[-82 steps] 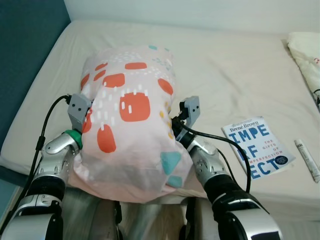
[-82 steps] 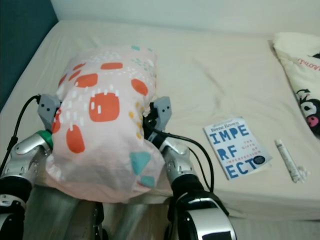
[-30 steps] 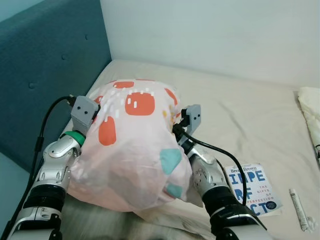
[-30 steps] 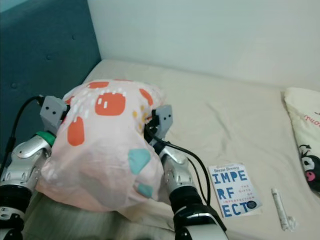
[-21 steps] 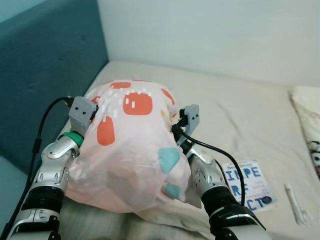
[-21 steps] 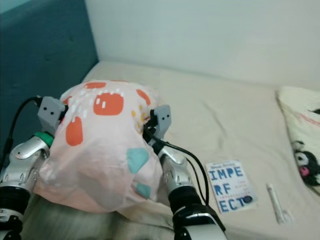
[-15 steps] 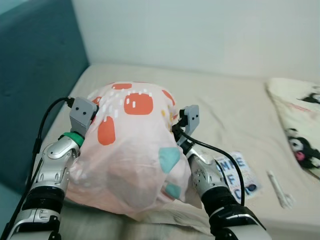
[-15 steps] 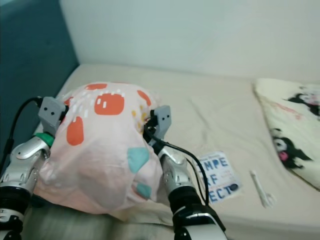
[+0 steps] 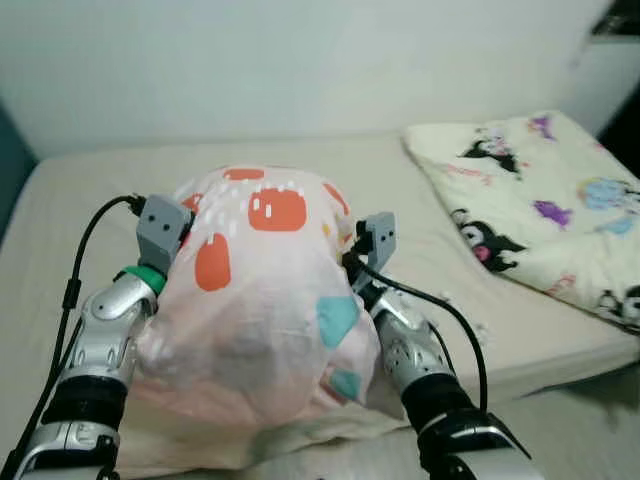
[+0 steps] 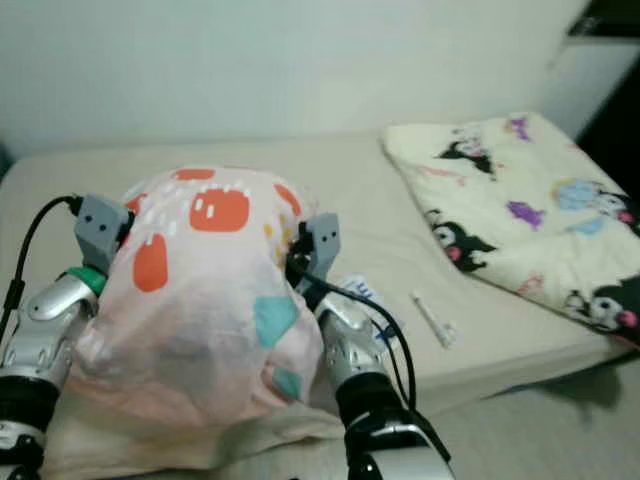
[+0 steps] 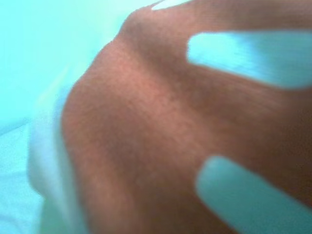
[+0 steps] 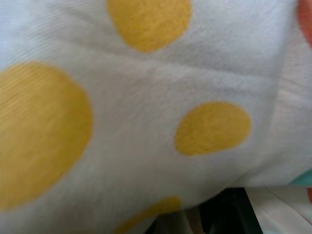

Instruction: Clean up the room

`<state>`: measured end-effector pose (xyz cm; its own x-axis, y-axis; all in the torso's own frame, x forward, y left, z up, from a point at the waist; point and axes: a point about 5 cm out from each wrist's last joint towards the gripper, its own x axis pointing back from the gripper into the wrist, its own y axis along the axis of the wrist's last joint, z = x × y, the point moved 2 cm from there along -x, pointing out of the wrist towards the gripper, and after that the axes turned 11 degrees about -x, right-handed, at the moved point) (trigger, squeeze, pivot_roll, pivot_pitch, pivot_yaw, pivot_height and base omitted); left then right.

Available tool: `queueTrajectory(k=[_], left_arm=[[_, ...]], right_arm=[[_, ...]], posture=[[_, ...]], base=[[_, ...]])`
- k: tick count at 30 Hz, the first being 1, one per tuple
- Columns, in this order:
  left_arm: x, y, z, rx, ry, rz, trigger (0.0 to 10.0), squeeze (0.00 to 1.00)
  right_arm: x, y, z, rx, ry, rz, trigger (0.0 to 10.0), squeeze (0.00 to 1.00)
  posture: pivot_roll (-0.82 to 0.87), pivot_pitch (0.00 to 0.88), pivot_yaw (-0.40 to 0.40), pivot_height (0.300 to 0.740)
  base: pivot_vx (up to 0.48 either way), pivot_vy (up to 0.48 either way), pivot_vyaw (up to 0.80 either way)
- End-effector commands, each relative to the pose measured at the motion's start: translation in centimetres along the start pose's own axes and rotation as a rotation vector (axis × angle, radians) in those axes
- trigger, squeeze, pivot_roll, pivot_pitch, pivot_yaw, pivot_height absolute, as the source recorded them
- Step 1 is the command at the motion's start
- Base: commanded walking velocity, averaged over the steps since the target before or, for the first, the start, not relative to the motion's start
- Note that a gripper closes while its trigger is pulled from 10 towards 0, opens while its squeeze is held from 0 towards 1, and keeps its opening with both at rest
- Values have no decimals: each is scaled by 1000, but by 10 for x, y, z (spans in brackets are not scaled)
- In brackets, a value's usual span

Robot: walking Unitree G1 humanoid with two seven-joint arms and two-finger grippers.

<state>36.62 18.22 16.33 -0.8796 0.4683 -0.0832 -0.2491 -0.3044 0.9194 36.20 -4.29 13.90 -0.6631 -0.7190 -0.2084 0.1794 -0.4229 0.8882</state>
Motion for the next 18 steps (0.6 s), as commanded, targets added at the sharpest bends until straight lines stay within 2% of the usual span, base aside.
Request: queueTrajectory(k=[1, 8, 13, 15, 18], left_arm=[[-7, 14, -14, -18, -57, -70, 10000, 0], [-4, 13, -10, -13, -40, -62, 10000, 0], [-3, 13, -9, -13, -34, -61, 10000, 0], [-4, 13, -9, -14, -33, -60, 10000, 0], [-4, 14, -8, -14, -30, -59, 10000, 0]], right_arm=[[-21, -6, 27, 11, 120, 44, 10000, 0], [-24, -7, 28, 7, 123, 58, 10000, 0], [-24, -7, 28, 12, 116, 56, 10000, 0], [-24, -8, 27, 9, 110, 57, 10000, 0], [-24, -7, 25, 9, 101, 54, 10000, 0]], posture=[[137, 1, 27, 740], [147, 0, 19, 740], [148, 0, 21, 740], [148, 0, 21, 740], [147, 0, 23, 740]], base=[[0, 0, 0], [0, 0, 0], [0, 0, -800], [0, 0, -488], [0, 0, 0]])
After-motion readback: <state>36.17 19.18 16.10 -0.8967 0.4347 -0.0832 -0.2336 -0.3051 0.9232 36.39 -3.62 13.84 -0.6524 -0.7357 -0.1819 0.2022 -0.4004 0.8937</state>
